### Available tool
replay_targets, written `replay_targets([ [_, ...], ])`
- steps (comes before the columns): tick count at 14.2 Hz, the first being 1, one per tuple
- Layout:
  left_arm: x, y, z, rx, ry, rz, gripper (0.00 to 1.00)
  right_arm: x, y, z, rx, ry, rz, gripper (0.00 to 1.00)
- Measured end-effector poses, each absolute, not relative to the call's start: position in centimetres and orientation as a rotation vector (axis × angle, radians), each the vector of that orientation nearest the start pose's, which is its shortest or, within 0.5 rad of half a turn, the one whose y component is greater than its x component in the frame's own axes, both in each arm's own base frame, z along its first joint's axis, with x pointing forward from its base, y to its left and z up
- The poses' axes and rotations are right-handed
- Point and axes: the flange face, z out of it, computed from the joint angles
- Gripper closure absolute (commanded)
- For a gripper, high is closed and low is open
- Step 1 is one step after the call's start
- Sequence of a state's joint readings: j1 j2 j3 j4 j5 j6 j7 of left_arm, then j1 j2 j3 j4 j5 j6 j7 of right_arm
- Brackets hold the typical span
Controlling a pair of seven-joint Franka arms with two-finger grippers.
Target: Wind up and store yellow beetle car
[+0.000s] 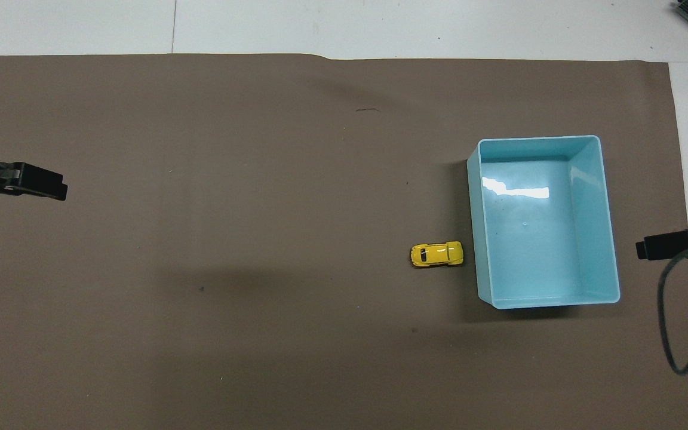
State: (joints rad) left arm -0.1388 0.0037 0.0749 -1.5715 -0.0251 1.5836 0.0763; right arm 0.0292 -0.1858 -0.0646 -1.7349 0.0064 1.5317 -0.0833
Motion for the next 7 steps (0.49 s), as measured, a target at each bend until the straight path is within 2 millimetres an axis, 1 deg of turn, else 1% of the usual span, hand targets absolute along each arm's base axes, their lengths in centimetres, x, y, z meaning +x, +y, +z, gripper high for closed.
replay_targets([
  [2, 54.89, -4.27, 63.2, -3.159, 0.237, -0.013, 0.0, 49.0, -1.98, 64.25, -3.121, -0.077, 0.029, 0.0],
  [5, 54.65, -4.05, 63.36, -3.159, 0.231, -0.005, 0.0, 48.71, -2.04, 64.54, -3.12, -0.075, 0.046, 0.0],
  [7, 54.65, -4.05, 63.31, -3.159, 0.232, -0.003, 0.0, 48.27, -2.22, 65.17, -3.118, -0.098, 0.061, 0.0],
])
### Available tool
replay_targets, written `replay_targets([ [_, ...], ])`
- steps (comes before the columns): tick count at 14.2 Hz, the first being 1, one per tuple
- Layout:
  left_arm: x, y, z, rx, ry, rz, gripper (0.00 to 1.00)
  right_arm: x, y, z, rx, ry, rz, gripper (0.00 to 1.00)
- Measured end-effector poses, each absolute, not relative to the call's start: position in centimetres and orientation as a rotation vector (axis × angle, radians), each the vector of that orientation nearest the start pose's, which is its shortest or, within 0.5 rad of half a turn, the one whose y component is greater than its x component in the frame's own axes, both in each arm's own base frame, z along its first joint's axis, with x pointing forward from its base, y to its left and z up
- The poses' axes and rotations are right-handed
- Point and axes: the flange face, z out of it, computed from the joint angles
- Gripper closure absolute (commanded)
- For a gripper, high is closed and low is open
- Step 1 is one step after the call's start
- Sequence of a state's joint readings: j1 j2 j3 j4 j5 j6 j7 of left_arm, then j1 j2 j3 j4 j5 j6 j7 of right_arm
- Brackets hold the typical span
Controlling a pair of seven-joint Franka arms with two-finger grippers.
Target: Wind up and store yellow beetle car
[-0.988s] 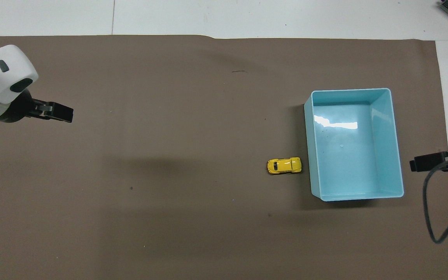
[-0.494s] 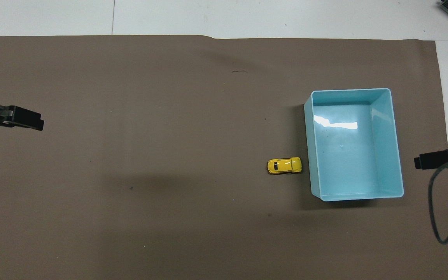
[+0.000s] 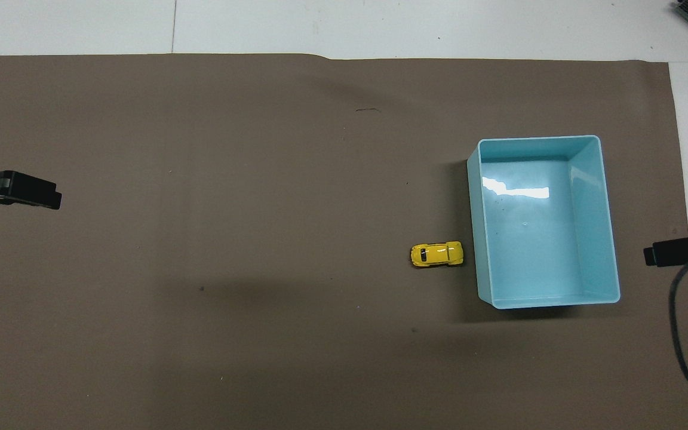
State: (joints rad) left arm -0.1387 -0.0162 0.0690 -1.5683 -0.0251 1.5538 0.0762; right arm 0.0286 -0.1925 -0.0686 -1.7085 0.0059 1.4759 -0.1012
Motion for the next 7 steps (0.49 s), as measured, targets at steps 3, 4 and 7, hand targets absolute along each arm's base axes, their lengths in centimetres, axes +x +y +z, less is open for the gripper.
replay_targets([
  [3, 54.6, -4.1, 63.3, -3.159, 0.232, -0.002, 0.0, 47.3, -2.0, 66.1, -3.097, -0.334, 0.107, 0.0],
  [4, 54.6, -4.1, 63.3, -3.159, 0.232, -0.002, 0.0, 47.0, -1.6, 66.2, -3.086, -0.469, 0.121, 0.0],
  [7, 54.6, -4.1, 63.3, -3.159, 0.232, -0.001, 0.0, 46.9, 0.0, 66.2, -2.995, -0.895, 0.127, 0.0],
])
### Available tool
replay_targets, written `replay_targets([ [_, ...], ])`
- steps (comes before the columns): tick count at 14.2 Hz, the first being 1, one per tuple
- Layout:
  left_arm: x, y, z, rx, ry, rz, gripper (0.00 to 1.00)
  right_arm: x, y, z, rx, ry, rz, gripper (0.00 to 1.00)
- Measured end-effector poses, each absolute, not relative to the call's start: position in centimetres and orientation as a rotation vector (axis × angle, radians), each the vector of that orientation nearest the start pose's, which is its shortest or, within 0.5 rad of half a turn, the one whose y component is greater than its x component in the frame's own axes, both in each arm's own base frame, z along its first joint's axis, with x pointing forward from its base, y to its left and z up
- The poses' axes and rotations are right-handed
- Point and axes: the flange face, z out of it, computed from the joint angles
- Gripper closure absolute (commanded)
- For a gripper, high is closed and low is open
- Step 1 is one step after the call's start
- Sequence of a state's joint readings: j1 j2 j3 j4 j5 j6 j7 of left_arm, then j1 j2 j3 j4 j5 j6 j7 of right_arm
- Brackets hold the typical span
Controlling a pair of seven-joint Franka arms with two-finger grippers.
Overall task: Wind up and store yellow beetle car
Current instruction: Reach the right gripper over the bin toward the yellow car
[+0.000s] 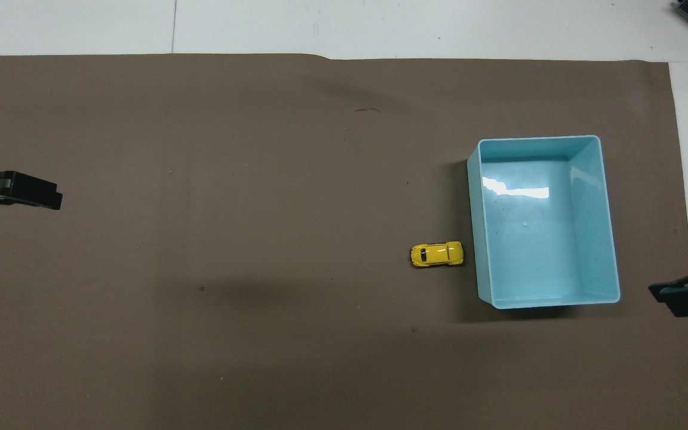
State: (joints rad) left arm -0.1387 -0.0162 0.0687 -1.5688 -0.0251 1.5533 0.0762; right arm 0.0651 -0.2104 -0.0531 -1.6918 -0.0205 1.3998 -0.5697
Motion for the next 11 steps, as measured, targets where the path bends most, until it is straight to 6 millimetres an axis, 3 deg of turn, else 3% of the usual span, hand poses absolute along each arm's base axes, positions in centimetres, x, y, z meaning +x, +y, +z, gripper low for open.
replay_targets([
  [2, 54.6, -4.1, 63.3, -3.159, 0.232, -0.001, 0.0, 47.2, 0.3, 65.4, -2.887, -1.186, 0.114, 0.0],
  [5, 54.6, -4.1, 63.3, -3.159, 0.232, -0.001, 0.0, 48.4, 1.8, 62.4, -2.723, -1.53, 0.086, 0.0],
  [11, 54.6, -4.1, 63.3, -3.159, 0.233, 0.0, 0.0, 49.5, 9.1, 56.6, -2.571, -1.809, 0.031, 0.0],
])
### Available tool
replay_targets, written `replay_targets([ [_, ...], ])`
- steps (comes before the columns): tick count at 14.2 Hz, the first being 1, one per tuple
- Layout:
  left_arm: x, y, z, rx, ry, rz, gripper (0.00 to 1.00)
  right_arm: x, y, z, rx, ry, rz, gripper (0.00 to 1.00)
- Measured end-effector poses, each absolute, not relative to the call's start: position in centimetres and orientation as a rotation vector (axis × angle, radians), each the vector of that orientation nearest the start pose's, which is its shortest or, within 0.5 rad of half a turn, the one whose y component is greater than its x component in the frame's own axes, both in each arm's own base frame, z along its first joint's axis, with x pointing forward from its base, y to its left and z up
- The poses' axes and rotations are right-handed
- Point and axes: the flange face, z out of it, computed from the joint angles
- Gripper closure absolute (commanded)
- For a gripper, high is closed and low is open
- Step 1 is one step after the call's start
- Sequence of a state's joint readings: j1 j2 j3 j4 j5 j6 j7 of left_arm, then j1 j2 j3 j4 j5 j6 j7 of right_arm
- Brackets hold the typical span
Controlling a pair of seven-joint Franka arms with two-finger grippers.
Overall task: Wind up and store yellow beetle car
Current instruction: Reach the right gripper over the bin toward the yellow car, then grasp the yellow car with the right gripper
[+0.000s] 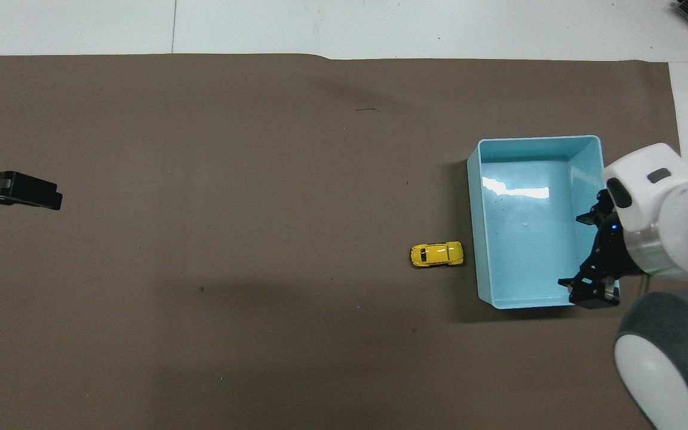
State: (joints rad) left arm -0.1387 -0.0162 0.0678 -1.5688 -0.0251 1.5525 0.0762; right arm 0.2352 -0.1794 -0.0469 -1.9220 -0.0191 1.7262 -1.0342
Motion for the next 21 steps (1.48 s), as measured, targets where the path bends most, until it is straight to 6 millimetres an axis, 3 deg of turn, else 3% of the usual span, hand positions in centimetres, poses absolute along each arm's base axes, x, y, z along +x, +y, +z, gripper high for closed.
replay_targets([
  [4, 54.6, -4.1, 63.3, -3.159, 0.232, 0.0, 0.0, 50.8, 14.7, 49.1, -2.481, -1.949, 0.008, 0.0],
  [6, 54.6, -4.1, 63.3, -3.159, 0.232, 0.0, 0.0, 51.7, 15.8, 45.3, -2.471, -1.971, -0.012, 0.0],
  [9, 54.6, -4.1, 63.3, -3.159, 0.232, 0.0, 0.0, 52.7, 17.0, 41.2, -2.46, -1.992, -0.019, 0.0],
  [16, 54.6, -4.1, 63.3, -3.159, 0.232, 0.0, 0.0, 51.8, 19.2, 34.8, -2.424, -2.045, -0.043, 0.0],
  [21, 54.6, -4.1, 63.3, -3.159, 0.232, 0.0, 0.0, 51.1, 19.9, 31.9, -2.41, -2.064, -0.05, 0.0],
])
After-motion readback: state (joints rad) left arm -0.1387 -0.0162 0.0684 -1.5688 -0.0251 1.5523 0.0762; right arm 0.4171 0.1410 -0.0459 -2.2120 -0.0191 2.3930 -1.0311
